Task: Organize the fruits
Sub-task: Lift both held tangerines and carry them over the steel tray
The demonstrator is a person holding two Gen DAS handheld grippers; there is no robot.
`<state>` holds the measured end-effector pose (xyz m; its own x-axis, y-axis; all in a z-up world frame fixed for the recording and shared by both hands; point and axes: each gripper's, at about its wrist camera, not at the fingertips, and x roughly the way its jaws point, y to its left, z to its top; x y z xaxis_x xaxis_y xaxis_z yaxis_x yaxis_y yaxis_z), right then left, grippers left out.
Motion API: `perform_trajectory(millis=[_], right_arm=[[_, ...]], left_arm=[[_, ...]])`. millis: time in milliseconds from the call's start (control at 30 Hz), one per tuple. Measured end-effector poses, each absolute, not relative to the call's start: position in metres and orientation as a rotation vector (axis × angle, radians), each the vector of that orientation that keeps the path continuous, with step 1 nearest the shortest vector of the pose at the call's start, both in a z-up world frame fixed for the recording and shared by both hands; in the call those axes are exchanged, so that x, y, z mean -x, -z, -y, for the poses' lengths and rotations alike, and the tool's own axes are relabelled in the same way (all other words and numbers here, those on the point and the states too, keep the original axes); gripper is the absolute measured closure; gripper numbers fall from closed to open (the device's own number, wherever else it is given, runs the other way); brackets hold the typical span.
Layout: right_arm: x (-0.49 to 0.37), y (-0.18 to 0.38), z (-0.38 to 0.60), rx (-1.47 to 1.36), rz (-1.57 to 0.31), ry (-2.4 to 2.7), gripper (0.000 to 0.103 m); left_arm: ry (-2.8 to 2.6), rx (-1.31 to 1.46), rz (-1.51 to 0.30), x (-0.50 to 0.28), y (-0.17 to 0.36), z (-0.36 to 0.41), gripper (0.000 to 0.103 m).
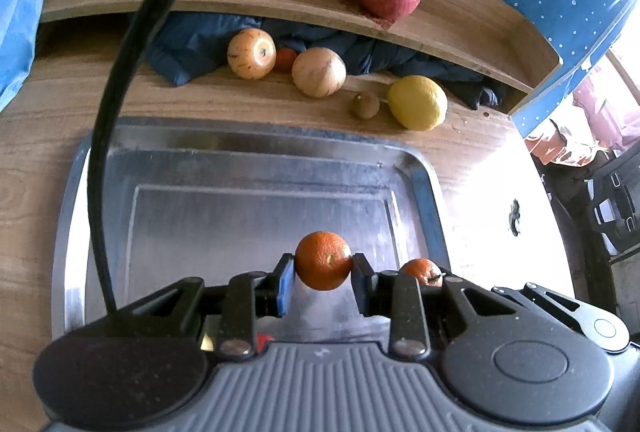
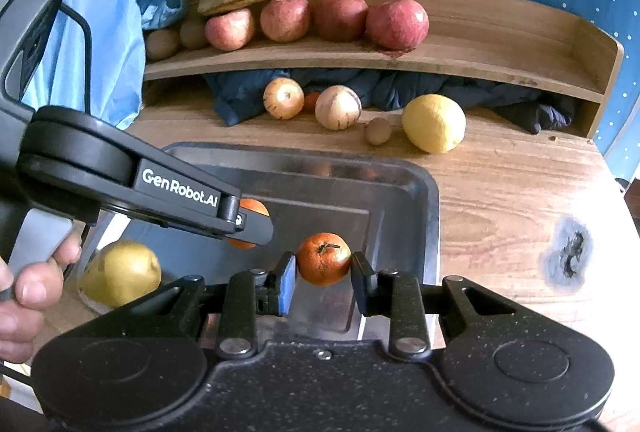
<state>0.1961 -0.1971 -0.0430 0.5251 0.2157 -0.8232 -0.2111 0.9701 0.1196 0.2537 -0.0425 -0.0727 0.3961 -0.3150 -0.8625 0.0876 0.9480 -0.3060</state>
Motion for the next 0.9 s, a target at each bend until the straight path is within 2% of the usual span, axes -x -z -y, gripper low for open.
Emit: perform_trajectory(millis=[900], right_arm=[[-0.166, 0.057, 0.2, 0.049, -1.071, -0.332, 0.072]], left_arm=[[0.234, 0.204, -1.214, -0.215, 0.087, 0.058, 0.07]])
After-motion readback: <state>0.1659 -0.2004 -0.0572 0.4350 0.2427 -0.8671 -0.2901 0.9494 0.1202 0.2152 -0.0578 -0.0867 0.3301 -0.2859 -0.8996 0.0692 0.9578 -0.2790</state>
